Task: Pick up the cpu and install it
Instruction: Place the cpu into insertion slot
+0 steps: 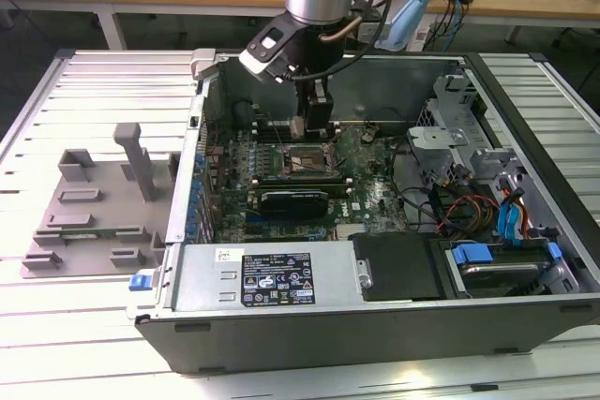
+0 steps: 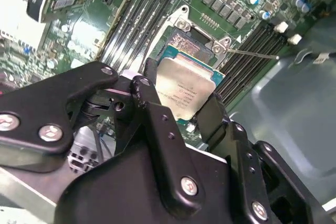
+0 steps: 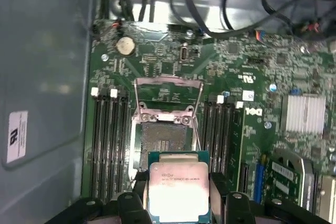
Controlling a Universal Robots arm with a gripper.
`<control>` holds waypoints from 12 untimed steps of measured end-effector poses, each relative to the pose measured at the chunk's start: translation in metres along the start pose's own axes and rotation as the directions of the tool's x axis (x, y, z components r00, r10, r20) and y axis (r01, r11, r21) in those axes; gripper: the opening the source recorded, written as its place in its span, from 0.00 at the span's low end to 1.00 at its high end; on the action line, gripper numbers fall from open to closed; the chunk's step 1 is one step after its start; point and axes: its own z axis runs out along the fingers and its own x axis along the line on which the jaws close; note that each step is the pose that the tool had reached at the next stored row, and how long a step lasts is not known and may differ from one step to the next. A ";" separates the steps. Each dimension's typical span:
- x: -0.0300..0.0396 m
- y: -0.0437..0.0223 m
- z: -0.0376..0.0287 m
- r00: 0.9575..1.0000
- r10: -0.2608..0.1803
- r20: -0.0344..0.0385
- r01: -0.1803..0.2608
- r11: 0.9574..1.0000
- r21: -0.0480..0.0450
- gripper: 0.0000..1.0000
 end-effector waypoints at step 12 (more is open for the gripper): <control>-0.0017 -0.0001 0.0157 1.000 0.002 -0.002 -0.002 0.999 -0.043 0.55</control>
